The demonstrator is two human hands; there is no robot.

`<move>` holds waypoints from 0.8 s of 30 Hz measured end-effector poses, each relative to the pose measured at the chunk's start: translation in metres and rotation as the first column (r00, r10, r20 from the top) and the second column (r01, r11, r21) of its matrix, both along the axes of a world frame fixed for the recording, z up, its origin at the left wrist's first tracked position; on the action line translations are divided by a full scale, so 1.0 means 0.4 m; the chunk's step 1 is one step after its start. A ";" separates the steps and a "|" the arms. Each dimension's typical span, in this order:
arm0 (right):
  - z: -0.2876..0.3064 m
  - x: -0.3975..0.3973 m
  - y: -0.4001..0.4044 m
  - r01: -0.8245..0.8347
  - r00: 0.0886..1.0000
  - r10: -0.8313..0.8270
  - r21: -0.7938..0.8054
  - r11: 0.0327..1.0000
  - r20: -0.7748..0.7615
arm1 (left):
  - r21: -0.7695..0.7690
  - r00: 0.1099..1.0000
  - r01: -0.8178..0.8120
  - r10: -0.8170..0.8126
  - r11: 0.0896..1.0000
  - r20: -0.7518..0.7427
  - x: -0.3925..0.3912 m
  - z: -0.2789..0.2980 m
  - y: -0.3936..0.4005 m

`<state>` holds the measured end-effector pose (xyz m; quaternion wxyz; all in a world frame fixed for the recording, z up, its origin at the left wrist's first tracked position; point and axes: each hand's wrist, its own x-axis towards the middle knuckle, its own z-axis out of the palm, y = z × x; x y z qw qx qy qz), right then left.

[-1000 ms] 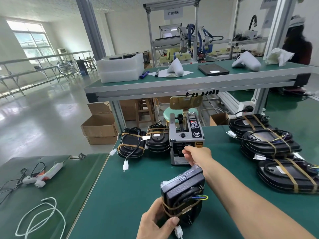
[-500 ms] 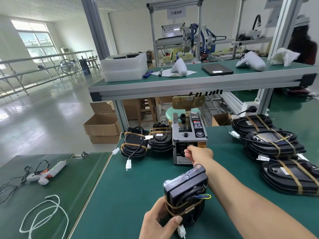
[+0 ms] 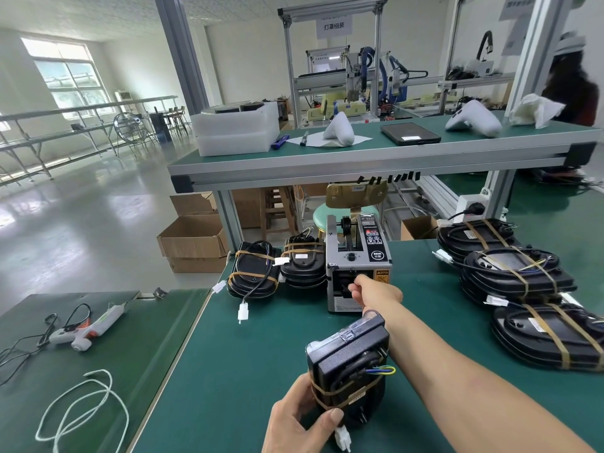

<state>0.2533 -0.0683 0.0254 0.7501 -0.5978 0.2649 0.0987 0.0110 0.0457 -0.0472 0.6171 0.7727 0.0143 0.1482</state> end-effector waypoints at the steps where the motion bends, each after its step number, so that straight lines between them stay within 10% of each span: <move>1: 0.007 -0.003 -0.001 -0.009 1.000 0.009 -0.009 1.000 0.005 | 0.002 1.000 -0.004 0.004 1.000 -0.002 0.001 -0.001 0.000; 9: 0.049 -0.105 -0.087 -0.303 0.953 0.300 -0.063 0.951 -0.051 | -0.007 0.999 0.027 -0.027 1.000 0.042 0.000 0.002 -0.003; 18: 0.121 -0.243 -0.218 -0.378 0.864 0.354 -0.003 0.926 0.359 | -0.054 0.996 0.049 -0.044 0.997 0.083 -0.004 0.022 -0.017; 24: 0.224 -0.354 -0.213 -0.460 0.684 0.531 -0.268 0.846 0.500 | -0.033 0.997 0.025 -0.022 0.999 0.074 -0.001 0.003 -0.010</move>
